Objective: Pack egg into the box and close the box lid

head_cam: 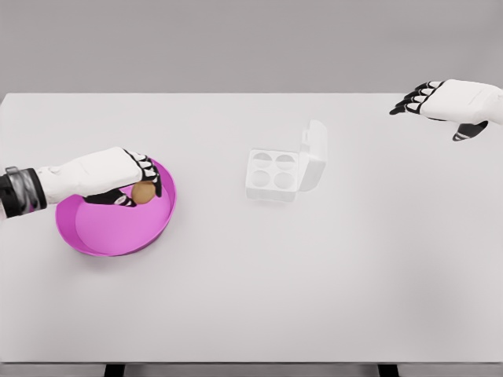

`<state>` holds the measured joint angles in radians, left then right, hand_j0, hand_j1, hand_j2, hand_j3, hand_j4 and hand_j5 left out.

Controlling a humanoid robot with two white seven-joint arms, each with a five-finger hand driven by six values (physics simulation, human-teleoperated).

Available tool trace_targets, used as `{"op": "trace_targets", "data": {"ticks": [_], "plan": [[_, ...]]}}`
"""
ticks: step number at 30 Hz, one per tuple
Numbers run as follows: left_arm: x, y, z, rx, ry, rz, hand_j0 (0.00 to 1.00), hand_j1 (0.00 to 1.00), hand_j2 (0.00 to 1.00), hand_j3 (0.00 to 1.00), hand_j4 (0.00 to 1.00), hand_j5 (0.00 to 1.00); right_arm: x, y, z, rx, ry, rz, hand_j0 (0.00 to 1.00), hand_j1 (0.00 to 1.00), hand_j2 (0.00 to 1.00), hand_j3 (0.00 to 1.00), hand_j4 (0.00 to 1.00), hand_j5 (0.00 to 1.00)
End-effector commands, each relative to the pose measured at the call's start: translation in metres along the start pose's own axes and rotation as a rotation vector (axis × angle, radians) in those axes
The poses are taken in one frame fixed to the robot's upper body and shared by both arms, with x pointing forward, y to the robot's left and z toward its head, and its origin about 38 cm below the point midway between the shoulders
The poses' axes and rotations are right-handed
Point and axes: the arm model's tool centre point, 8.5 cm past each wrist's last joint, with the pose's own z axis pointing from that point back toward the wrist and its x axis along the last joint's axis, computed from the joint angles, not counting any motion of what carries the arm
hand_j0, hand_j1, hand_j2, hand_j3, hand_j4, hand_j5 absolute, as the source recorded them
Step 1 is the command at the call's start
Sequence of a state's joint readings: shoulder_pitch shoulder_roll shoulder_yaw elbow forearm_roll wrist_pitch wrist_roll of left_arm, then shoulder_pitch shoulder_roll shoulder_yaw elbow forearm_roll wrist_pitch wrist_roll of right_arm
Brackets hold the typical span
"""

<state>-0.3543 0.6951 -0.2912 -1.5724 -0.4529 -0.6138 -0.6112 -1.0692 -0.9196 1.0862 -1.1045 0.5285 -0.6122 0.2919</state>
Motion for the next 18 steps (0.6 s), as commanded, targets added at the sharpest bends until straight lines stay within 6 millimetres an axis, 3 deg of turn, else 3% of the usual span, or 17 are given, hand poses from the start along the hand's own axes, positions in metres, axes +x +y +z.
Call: {"op": "trace_targets", "data": {"ticks": [1,18], "plan": [[0.001,0.0,-0.001,0.009,-0.005,0.01,0.49,0.49,0.49,0.49,0.49,0.49,-0.001,-0.001,0.001,-0.004,0.002,-0.004,1.0,1.0,1.0,1.0,1.0,1.0],[0.013,0.012,-0.024,0.085,-0.061,0.036,0.49,0.49,0.49,0.49,0.49,0.49,-0.001,0.0,0.001,-0.002,0.002,-0.007,1.0,1.0,1.0,1.0,1.0,1.0]]}}
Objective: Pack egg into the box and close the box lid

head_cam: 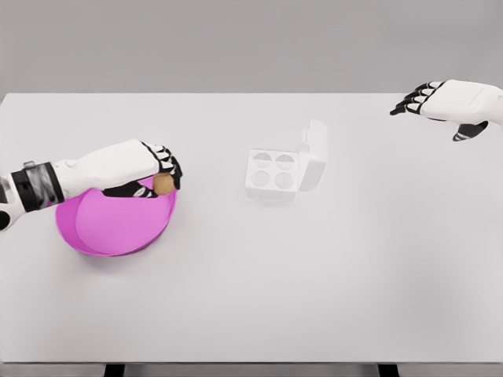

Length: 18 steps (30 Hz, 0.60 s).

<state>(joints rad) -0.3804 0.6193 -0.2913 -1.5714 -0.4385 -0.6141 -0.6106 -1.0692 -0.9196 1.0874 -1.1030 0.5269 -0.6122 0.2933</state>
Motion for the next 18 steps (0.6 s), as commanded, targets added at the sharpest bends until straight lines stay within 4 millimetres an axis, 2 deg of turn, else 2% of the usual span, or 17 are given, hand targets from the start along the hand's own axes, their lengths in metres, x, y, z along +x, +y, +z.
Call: {"op": "trace_targets", "data": {"ticks": [1,18], "plan": [[0.002,0.001,-0.004,0.015,-0.01,0.014,0.49,0.49,0.49,0.49,0.49,0.49,0.0,0.0,0.001,-0.003,0.002,-0.004,1.0,1.0,1.0,1.0,1.0,1.0],[0.013,0.004,-0.025,0.07,-0.057,0.044,0.5,0.5,0.5,0.5,0.5,0.5,0.0,0.0,0.001,-0.004,0.002,-0.004,1.0,1.0,1.0,1.0,1.0,1.0]]}}
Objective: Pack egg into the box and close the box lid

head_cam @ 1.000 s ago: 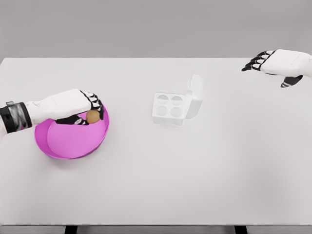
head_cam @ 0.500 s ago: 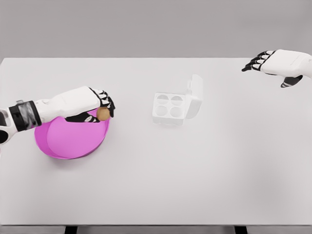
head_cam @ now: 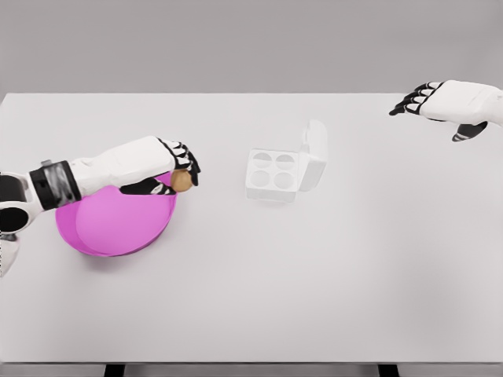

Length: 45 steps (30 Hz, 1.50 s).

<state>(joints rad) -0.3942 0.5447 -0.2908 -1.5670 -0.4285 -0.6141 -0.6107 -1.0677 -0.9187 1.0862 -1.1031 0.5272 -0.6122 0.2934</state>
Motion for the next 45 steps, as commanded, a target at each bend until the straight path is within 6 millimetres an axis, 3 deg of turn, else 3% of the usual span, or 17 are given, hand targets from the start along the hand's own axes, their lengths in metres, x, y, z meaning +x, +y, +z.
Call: {"op": "trace_targets", "data": {"ticks": [1,36,45], "plan": [[0.001,-0.001,-0.004,0.013,-0.007,0.016,0.49,0.49,0.49,0.49,0.49,0.49,-0.001,0.0,0.001,-0.003,0.003,-0.004,1.0,1.0,1.0,1.0,1.0,1.0],[0.019,-0.005,-0.055,0.108,-0.084,0.115,0.49,0.49,0.49,0.49,0.49,0.49,-0.001,0.001,0.001,-0.003,0.003,-0.007,1.0,1.0,1.0,1.0,1.0,1.0],[0.011,-0.009,-0.069,0.109,-0.077,0.157,0.49,0.49,0.49,0.49,0.49,0.49,-0.001,0.001,0.002,-0.003,0.004,-0.008,1.0,1.0,1.0,1.0,1.0,1.0]]}}
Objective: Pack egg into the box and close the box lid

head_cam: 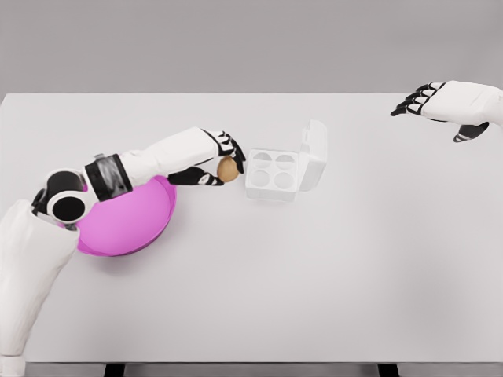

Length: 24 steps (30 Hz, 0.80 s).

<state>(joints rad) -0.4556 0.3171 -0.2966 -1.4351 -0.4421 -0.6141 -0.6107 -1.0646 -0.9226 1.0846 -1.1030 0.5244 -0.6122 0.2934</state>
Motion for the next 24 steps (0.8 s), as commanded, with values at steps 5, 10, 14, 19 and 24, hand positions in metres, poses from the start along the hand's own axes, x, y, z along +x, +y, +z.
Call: {"op": "trace_targets", "data": {"ticks": [5,10,14,19,24], "plan": [[0.0,-0.007,-0.013,0.005,-0.011,0.043,0.49,0.49,0.49,0.49,0.49,0.49,-0.001,-0.001,0.001,-0.004,0.002,-0.004,1.0,1.0,1.0,1.0,1.0,1.0],[-0.006,-0.008,-0.019,0.004,-0.003,0.058,0.49,0.49,0.49,0.49,0.49,0.49,-0.001,0.0,0.001,-0.003,0.003,-0.004,1.0,1.0,1.0,1.0,1.0,1.0],[-0.003,-0.008,-0.027,0.007,-0.01,0.06,0.5,0.5,0.5,0.5,0.5,0.5,0.0,-0.001,0.0,-0.005,0.001,-0.003,1.0,1.0,1.0,1.0,1.0,1.0],[-0.005,-0.01,-0.035,0.008,-0.009,0.076,0.5,0.5,0.5,0.5,0.5,0.5,0.0,0.001,0.001,-0.003,0.0,-0.006,1.0,1.0,1.0,1.0,1.0,1.0],[-0.007,-0.008,-0.042,0.011,-0.01,0.086,0.5,0.5,0.5,0.5,0.5,0.5,-0.001,0.001,0.002,-0.003,0.004,-0.007,1.0,1.0,1.0,1.0,1.0,1.0]]}}
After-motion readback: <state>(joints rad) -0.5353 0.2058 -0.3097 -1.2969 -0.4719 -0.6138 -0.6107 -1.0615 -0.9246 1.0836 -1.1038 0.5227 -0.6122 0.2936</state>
